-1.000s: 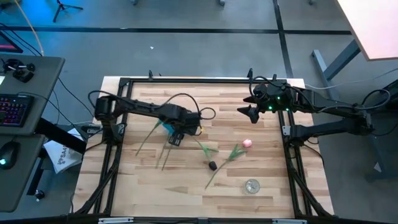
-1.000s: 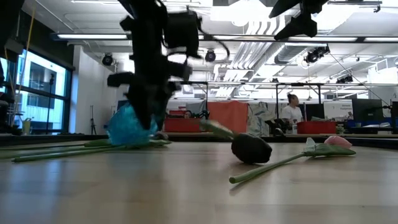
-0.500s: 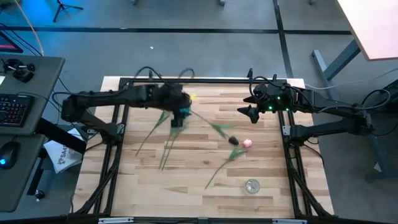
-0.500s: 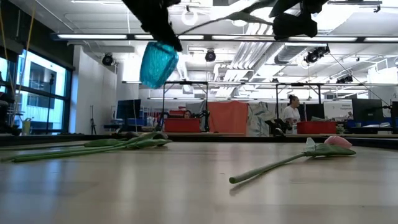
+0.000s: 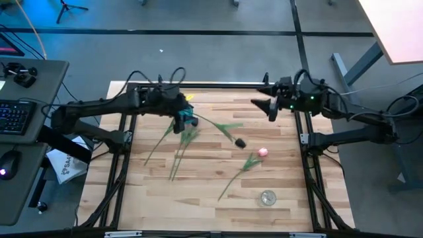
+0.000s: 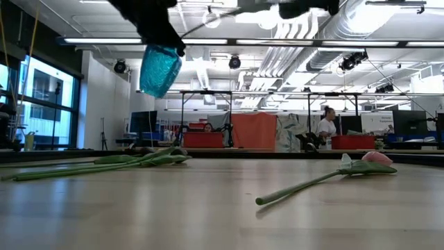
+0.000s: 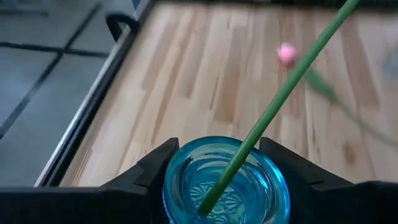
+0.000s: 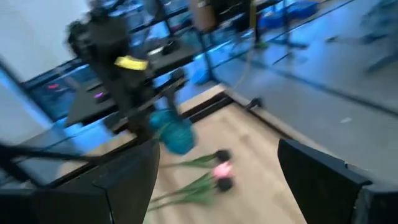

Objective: Sort flowers into vase by color
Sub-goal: Adjust the blue vase

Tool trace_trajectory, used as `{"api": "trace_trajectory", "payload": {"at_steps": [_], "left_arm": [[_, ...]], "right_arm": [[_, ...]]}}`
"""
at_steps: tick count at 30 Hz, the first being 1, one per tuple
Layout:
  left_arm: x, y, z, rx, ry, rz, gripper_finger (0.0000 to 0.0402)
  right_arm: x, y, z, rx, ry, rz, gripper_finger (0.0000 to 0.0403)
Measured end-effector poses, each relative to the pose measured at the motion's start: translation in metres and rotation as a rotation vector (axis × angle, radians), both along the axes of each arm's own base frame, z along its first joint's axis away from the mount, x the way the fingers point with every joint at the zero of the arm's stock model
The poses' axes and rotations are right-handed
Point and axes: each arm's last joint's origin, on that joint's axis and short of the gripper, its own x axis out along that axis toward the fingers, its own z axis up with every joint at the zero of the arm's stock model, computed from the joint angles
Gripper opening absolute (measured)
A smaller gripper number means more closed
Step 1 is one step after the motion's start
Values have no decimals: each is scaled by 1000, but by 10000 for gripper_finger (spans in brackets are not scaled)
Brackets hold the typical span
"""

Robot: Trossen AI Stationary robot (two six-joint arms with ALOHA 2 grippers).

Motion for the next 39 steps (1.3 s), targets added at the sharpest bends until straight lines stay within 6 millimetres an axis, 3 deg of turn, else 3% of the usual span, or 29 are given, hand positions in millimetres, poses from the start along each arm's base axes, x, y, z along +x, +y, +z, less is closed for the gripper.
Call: {"api": "trace_trajectory", "payload": {"at_steps": [13, 17, 25, 32, 39], "left_arm": [[-44, 12, 24, -81, -549, 184, 173], [-50, 17, 15, -137, -690, 183, 173], [-54, 19, -26, -301, -891, 183, 173], [-59, 18, -36, -380, -992, 221, 173], [-61, 32, -46, -333, -806, 358, 173]], "right_arm": [[-1, -1, 6, -58, 2, -35, 321], [-1, -1, 6, -58, -4, -36, 321], [-1, -1, 6, -24, -18, -43, 321], [13, -4, 2, -7, -20, -36, 321], [32, -7, -9, 24, 18, -6, 321]]}}
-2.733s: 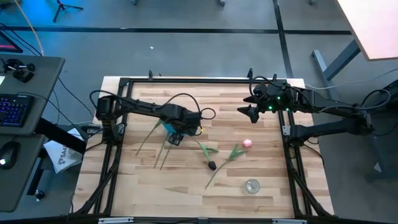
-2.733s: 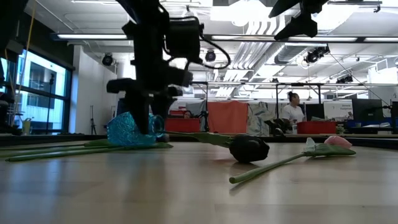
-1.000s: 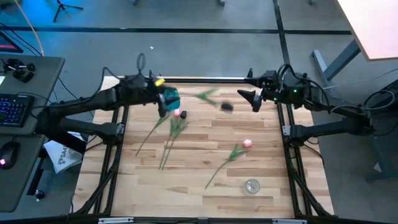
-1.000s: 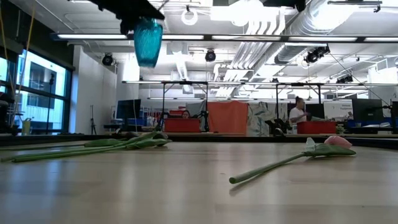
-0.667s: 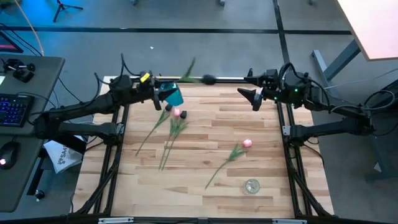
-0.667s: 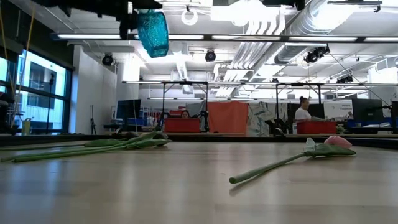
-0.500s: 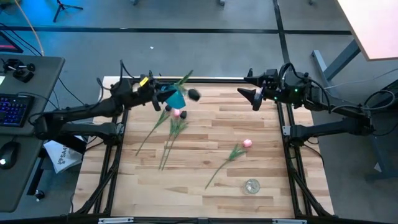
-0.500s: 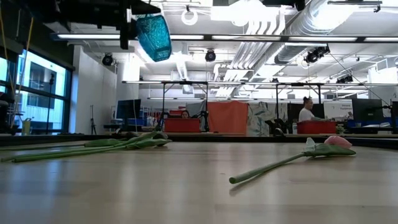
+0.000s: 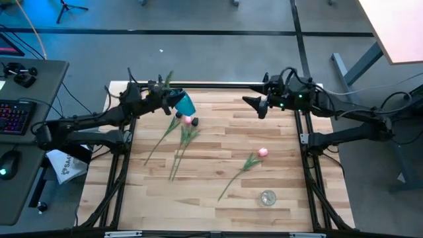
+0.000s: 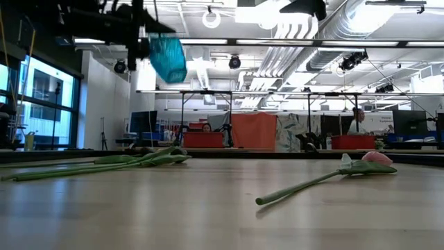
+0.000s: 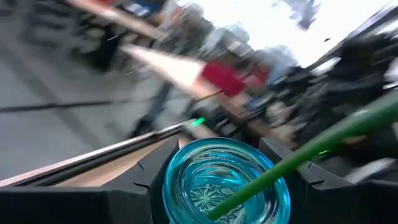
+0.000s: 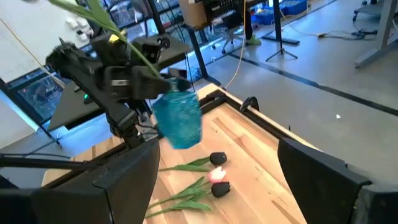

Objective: Sort flowers into vase by color
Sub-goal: Adjust the blue vase

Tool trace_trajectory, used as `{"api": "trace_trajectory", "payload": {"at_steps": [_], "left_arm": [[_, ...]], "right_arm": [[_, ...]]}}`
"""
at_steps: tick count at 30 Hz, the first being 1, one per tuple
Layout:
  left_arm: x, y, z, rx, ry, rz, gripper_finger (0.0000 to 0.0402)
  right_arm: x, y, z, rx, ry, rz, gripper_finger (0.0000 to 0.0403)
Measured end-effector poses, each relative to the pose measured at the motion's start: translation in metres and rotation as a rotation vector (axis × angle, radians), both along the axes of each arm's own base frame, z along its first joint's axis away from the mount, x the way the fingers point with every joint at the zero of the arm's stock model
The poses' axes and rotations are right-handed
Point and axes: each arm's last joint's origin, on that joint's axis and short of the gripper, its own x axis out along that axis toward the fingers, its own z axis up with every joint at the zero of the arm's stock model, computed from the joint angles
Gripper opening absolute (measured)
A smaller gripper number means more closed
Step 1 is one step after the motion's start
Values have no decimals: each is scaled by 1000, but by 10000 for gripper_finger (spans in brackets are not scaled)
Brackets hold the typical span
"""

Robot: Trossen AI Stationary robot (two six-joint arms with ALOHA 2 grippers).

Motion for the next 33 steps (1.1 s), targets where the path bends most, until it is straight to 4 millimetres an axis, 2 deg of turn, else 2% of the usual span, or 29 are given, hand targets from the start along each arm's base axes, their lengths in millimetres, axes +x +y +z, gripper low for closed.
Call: {"api": "trace_trajectory", "payload": {"at_steps": [5, 9, 16, 23, 27, 33], "left_arm": [[-8, 14, -8, 51, 288, 179, 173], [-21, 27, -17, 62, 435, 347, 173], [-40, 41, -49, 52, 417, 484, 173], [-57, 37, -87, -44, 392, 662, 173], [-64, 34, -100, -55, 429, 742, 180], [-68, 32, -109, -61, 466, 779, 196]], "right_arm": [[6, -1, -4, 26, 12, 13, 321], [8, -1, -6, 28, 17, 13, 321], [8, -1, -6, 34, 17, 7, 321], [8, -2, -6, 47, 11, -6, 321], [8, -2, -6, 45, 10, -32, 321], [8, -2, -6, 56, 5, -40, 321]]}}
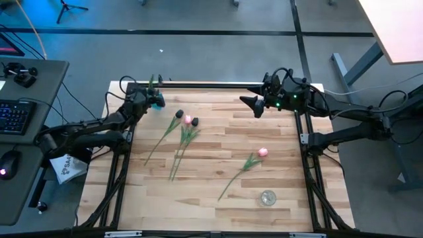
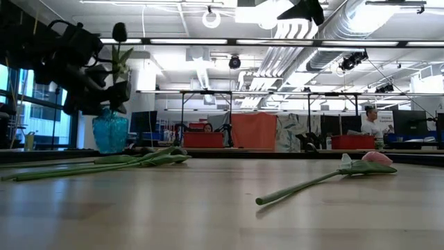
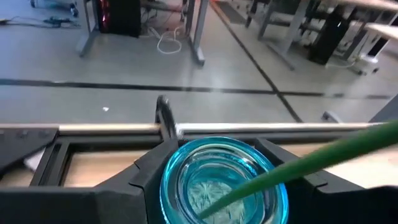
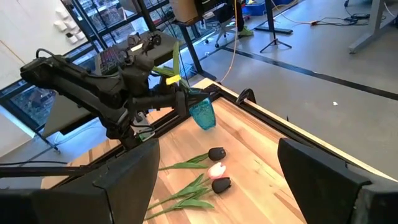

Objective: Sort flowers into vase by color
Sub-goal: Adjust the blue vase

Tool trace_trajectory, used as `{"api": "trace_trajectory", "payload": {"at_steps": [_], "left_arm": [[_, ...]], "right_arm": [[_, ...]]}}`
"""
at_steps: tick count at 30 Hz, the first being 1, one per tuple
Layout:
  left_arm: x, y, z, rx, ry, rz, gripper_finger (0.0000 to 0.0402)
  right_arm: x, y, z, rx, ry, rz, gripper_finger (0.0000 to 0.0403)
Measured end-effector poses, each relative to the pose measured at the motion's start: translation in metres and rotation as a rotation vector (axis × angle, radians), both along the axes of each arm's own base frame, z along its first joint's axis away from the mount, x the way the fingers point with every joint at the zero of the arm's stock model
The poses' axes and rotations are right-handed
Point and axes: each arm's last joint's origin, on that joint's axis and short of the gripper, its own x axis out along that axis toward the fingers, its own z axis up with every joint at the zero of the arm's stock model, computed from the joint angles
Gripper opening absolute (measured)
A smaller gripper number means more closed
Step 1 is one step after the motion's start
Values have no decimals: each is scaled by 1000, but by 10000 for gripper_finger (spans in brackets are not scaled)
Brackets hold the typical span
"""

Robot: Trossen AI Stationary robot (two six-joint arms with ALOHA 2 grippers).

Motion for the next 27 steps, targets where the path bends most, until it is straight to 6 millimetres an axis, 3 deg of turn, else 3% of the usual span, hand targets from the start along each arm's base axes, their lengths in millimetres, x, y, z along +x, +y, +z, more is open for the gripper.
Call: {"api": "trace_trajectory", "payload": {"at_steps": [6, 22, 27], "left_arm": [[0, 0, -9, -36, 38, -3, 195], [1, -1, -9, -38, 55, -41, 198], [1, -1, -5, -13, 36, -45, 221]], "right_arm": [[0, 0, 0, 0, 0, 0, 321], [0, 0, 0, 10, -4, -3, 321], [0, 0, 0, 10, -4, -3, 321]]}}
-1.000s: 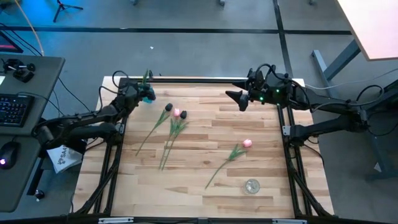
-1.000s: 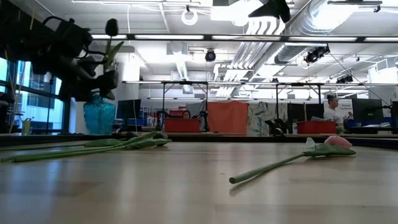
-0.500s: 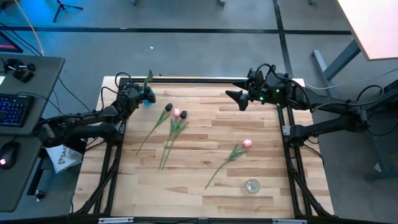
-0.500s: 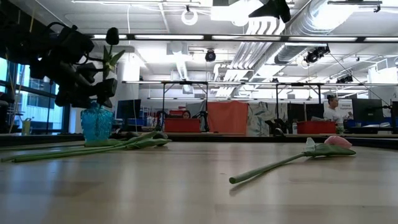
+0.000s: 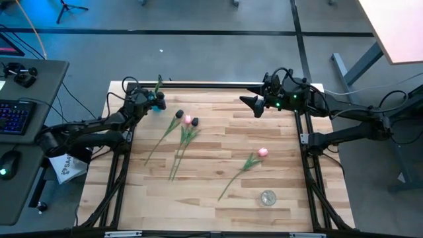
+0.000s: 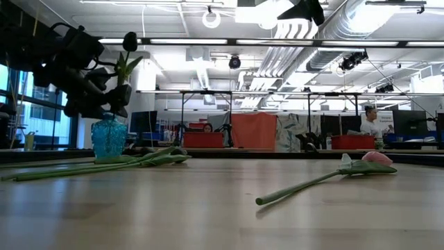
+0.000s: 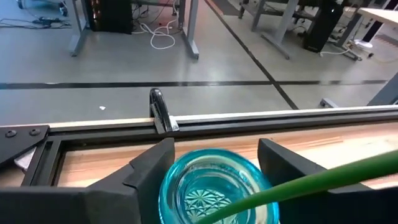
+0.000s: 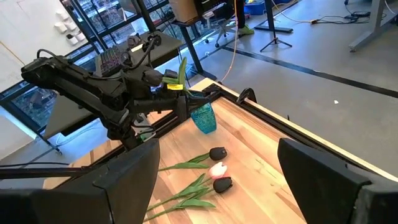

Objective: Sort flowers into vase by color
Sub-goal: Adjust the blue vase, then put the top black flower into the blue vase

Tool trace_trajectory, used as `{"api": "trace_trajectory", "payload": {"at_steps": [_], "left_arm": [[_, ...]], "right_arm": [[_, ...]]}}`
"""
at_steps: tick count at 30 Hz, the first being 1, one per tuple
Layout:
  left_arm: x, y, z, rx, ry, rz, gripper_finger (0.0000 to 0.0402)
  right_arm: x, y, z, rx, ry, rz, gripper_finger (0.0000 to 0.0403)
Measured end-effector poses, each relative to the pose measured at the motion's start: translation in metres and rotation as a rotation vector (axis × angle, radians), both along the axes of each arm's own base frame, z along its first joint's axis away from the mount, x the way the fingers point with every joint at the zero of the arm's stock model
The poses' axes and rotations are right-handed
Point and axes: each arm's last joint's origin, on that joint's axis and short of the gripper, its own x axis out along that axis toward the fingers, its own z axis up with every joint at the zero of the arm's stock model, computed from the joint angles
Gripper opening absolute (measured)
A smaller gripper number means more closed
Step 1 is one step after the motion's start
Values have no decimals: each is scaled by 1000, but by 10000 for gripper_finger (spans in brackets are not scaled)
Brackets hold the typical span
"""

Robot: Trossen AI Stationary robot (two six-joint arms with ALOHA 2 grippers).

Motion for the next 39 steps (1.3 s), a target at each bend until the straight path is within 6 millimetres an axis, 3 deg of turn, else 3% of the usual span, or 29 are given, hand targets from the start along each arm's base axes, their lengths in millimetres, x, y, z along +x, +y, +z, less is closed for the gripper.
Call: {"api": "trace_trajectory", "payload": {"at_steps": [12, 35, 39], "left_arm": [[-3, -4, 12, 64, 1, -56, 287], [-27, -37, 42, -38, 317, -309, 290], [-24, -45, 43, -72, 236, -372, 290]], "right_arm": [[0, 0, 0, 13, -5, -4, 321], [0, 0, -1, 7, 6, -2, 321], [0, 0, -1, 5, 8, -1, 321]]}}
